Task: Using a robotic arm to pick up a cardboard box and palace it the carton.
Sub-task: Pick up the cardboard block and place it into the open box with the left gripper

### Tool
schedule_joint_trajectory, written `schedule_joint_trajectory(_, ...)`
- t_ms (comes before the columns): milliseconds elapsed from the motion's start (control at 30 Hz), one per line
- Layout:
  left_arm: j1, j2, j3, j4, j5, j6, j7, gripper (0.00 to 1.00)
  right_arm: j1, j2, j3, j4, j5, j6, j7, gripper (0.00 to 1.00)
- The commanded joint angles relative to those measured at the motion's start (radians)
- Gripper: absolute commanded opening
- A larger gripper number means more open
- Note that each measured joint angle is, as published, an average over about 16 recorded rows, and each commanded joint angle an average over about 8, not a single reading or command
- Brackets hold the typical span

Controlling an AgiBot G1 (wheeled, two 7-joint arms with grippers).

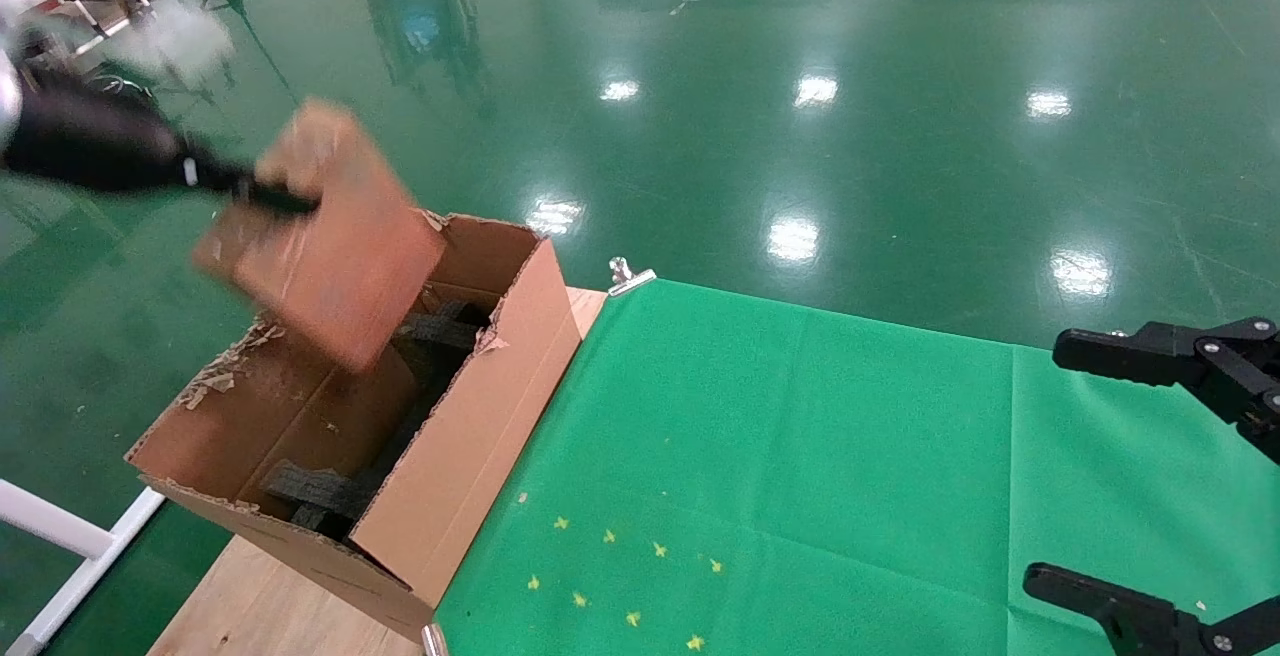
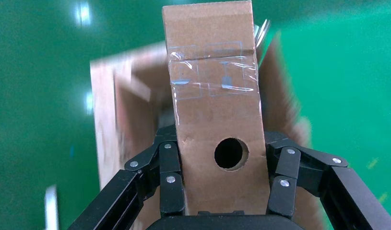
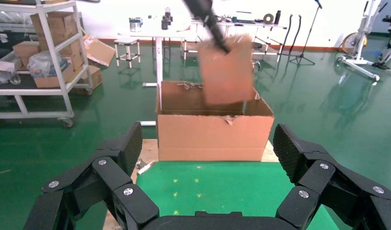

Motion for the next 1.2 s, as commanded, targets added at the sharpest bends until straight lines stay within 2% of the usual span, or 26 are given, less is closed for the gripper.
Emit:
schedule_joint_trajectory(33,0.025,0.009,0.023,0.061,0.032,-0.008,0.028,0.00,0.000,0.000,0.000,0.000,0.000,0.000,0.000,1.00)
schedule_joint_trajectory(367,0.090,0.109,0.072,0.365,0.112,-0.170,0.152,0.00,0.000,0.000,0.000,0.000,0.000,0.000,0.000,1.00)
schedule_joint_trajectory(800,0.093,0.219,0.059,0.557,0.113,-0.399,0.226,0.00,0.000,0.000,-0.001,0.000,0.000,0.000,0.000,1.00)
schedule_joint_trajectory(967,0.091,0.251,0.063,0.622,0.121,-0.422,0.235,0.00,0.000,0.000,-0.001,0.000,0.001,0.000,0.000,1.00)
schedule_joint_trajectory(1200,0.087,0.256,0.063,0.695,0.119,-0.390,0.250,0.00,0.000,0.000,-0.001,0.000,0.001,0.000,0.000,1.00)
